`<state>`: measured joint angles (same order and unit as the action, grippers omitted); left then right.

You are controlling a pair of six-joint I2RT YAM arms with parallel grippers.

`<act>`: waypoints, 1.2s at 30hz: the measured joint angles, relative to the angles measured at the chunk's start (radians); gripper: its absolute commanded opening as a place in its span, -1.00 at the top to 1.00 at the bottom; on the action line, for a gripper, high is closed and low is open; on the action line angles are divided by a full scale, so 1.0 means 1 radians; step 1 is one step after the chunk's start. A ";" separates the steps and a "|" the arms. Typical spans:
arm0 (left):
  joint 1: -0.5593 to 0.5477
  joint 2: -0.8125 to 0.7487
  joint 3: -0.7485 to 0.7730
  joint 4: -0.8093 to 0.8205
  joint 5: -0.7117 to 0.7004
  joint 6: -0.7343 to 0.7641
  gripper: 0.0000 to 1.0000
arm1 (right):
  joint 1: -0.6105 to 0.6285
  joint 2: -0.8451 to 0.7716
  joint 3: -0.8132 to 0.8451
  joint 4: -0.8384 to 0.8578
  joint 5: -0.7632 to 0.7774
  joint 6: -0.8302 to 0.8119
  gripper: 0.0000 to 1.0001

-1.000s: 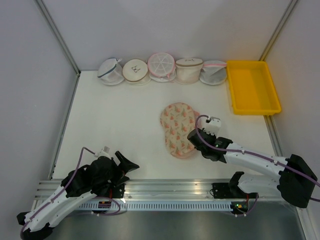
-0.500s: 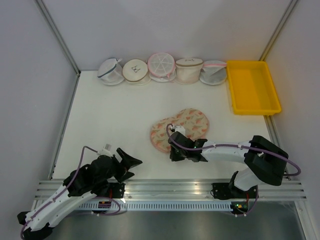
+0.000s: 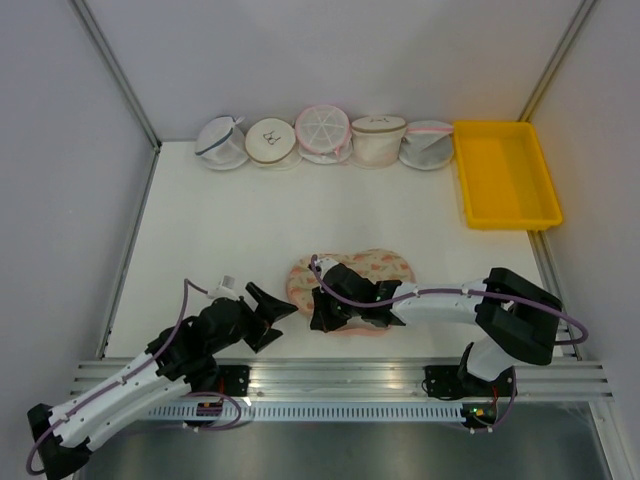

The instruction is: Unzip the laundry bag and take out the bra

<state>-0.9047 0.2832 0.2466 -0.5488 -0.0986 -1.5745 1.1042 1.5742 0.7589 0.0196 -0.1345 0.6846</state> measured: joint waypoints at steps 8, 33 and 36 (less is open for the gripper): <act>0.000 0.242 -0.045 0.192 -0.003 -0.003 -0.99 | 0.005 -0.062 -0.002 0.026 -0.050 -0.021 0.99; 0.000 0.446 -0.035 0.446 -0.037 -0.023 0.96 | 0.033 -0.101 -0.018 -0.010 -0.074 -0.063 0.99; 0.000 0.412 -0.036 0.427 -0.052 -0.022 0.95 | 0.033 -0.111 -0.018 -0.034 -0.053 -0.069 0.99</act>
<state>-0.9047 0.6952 0.2108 -0.1215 -0.1509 -1.5967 1.1370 1.4631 0.7410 -0.0143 -0.1879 0.6155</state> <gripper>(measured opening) 0.043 0.007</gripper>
